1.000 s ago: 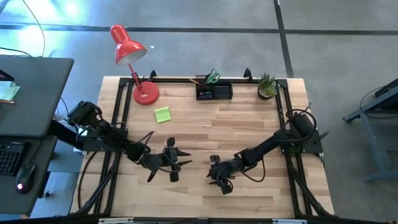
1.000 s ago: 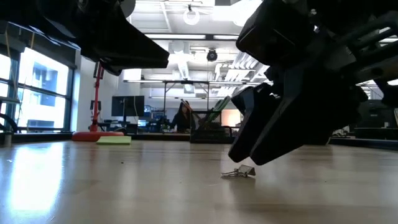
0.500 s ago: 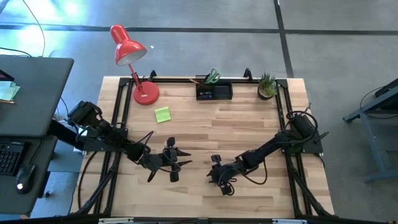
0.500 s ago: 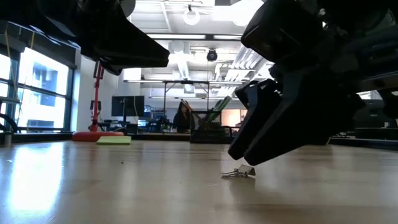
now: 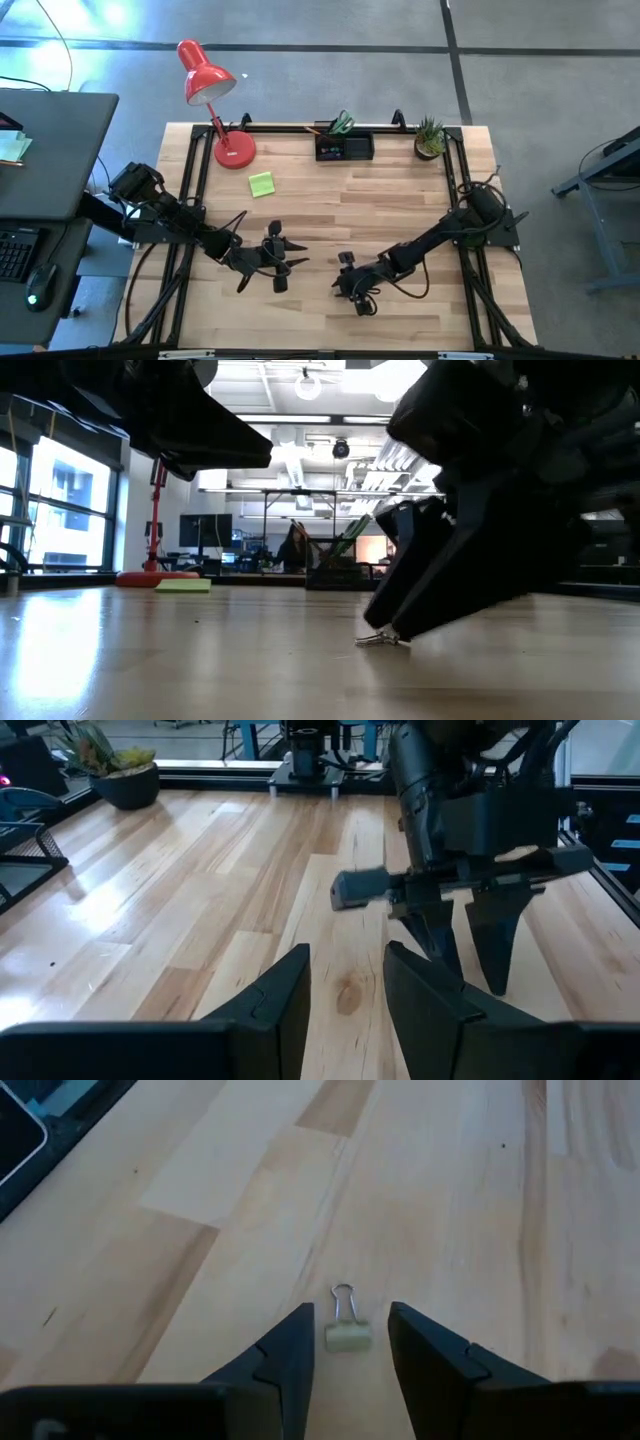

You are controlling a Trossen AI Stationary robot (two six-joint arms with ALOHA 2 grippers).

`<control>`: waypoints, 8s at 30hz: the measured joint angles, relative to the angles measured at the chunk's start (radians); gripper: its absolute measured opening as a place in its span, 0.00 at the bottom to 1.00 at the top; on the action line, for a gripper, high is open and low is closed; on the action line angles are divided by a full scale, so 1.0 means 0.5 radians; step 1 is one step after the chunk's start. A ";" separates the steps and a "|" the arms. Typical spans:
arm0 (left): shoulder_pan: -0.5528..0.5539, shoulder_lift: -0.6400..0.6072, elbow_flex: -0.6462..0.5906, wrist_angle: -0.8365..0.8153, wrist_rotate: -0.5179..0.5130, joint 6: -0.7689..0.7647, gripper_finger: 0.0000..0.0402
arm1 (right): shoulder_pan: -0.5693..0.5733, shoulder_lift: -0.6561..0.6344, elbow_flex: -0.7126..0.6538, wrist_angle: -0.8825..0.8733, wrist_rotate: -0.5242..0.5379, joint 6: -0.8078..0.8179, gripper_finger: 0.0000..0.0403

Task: Pick and place office supplies into organizer
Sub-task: Put the green binder clip into the desk organizer, then put the green sticky note into the desk organizer

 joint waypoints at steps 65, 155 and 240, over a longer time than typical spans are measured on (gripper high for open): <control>0.000 0.000 0.000 -0.043 0.001 0.053 0.28 | -1.909 -0.493 -0.002 -0.215 -0.403 -1.072 0.14; 0.000 0.000 -0.001 -0.484 -0.088 -0.307 0.28 | -1.289 -0.998 -0.286 -0.608 -0.061 -0.099 0.33; 1.711 0.188 0.774 -2.971 1.068 0.617 0.03 | -0.237 -1.514 -1.259 0.165 0.827 0.127 0.33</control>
